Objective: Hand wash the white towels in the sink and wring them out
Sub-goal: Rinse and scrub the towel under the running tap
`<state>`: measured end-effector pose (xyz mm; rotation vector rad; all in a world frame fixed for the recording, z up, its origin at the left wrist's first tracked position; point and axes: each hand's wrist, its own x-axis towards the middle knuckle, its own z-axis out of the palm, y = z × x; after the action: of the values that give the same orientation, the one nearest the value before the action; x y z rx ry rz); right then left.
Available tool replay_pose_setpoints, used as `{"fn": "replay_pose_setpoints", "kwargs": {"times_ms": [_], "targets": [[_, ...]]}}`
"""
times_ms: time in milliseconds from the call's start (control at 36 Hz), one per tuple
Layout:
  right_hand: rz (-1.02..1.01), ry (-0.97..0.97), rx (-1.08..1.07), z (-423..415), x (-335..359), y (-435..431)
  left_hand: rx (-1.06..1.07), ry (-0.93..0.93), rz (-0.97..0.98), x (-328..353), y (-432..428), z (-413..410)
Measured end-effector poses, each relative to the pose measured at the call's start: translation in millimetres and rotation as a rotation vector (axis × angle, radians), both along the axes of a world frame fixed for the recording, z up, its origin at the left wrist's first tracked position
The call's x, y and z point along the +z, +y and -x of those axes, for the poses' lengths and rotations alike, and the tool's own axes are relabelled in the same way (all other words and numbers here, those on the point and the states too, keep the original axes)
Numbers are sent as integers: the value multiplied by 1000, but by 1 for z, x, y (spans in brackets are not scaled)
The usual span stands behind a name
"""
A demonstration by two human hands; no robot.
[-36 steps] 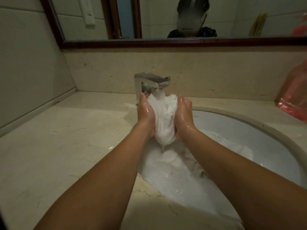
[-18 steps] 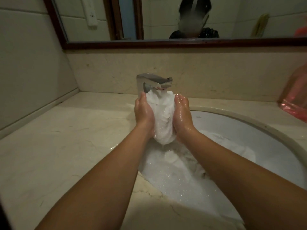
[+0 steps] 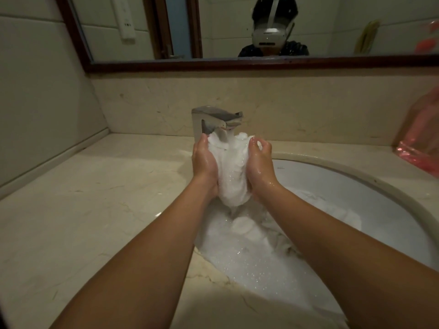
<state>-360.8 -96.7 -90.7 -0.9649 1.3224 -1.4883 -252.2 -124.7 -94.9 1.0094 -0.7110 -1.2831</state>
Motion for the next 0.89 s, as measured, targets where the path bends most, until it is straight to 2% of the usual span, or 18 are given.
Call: {"fn": "replay_pose_setpoints", "kwargs": {"times_ms": [278, 889], "targets": [[-4, 62, -31, -3, -6, -3, -28, -28, 19, 3, 4, 1], [-6, 66, -23, -3, -9, -5, -28, -21, 18, 12, 13, 4]]}}
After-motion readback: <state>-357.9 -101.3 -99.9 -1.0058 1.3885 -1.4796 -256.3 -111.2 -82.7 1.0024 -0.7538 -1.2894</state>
